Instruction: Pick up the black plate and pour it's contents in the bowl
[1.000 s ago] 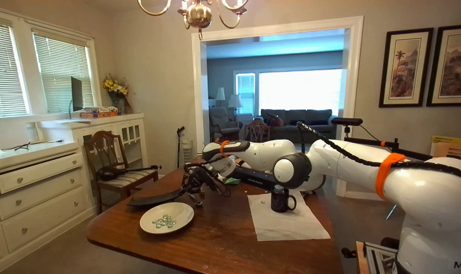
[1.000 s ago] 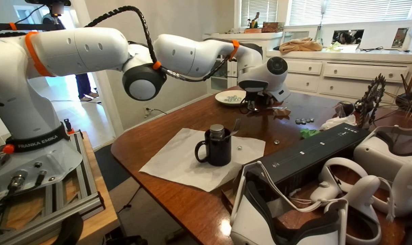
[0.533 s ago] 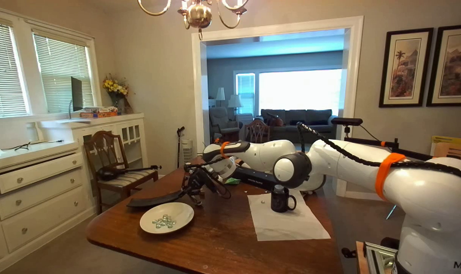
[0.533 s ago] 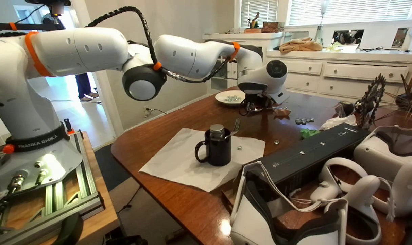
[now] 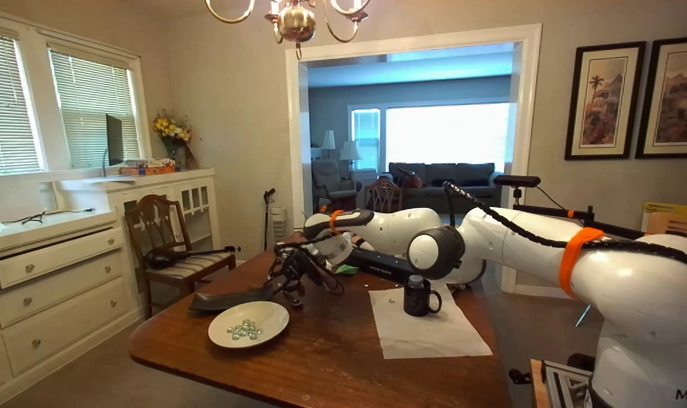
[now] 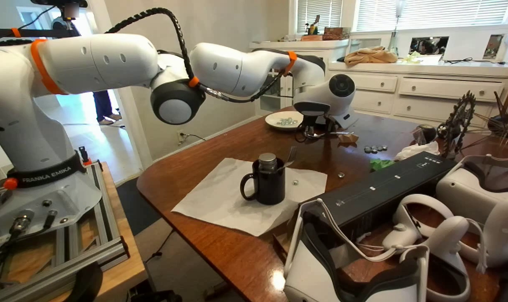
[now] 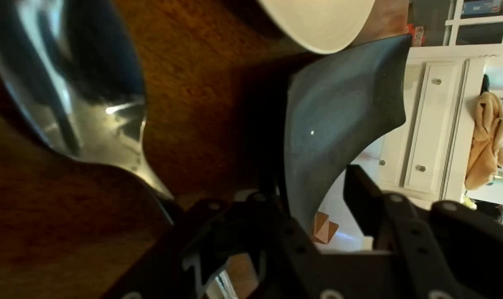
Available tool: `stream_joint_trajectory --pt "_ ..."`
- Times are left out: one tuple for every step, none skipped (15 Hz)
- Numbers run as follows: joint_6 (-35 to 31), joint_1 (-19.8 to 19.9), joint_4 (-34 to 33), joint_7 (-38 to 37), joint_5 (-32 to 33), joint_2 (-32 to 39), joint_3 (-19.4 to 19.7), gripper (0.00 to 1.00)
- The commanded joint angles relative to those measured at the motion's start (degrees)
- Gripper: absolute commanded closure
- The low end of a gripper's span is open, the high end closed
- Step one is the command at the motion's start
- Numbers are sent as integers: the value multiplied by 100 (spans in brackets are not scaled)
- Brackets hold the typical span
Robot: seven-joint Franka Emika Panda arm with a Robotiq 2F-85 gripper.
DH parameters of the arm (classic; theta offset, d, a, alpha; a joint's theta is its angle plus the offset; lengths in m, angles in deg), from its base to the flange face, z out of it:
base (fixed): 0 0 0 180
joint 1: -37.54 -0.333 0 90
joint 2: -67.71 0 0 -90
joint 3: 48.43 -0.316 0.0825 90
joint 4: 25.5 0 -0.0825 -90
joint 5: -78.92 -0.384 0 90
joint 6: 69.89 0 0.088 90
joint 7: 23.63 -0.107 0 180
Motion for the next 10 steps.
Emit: stream_joint_trajectory --pt "-9 22 -90 -101 26 -13 16 22" --pt "132 -40 -283 -221 -73 11 232 13" --pt "253 -70 -547 -418 54 59 320 6" --pt "258 -11 -409 -474 129 -121 344 1" --pt "292 12 -244 -768 289 -374 554 0" --pt "613 17 -114 -1263 580 -629 879 0" --pt "882 28 -75 -1532 741 -814 991 0" --pt "1218 23 -38 -1810 877 -995 1087 0" --pt "1664 16 -8 -1954 923 -1178 1111 0" --pt "2014 -22 10 -2130 985 -1324 1173 0"
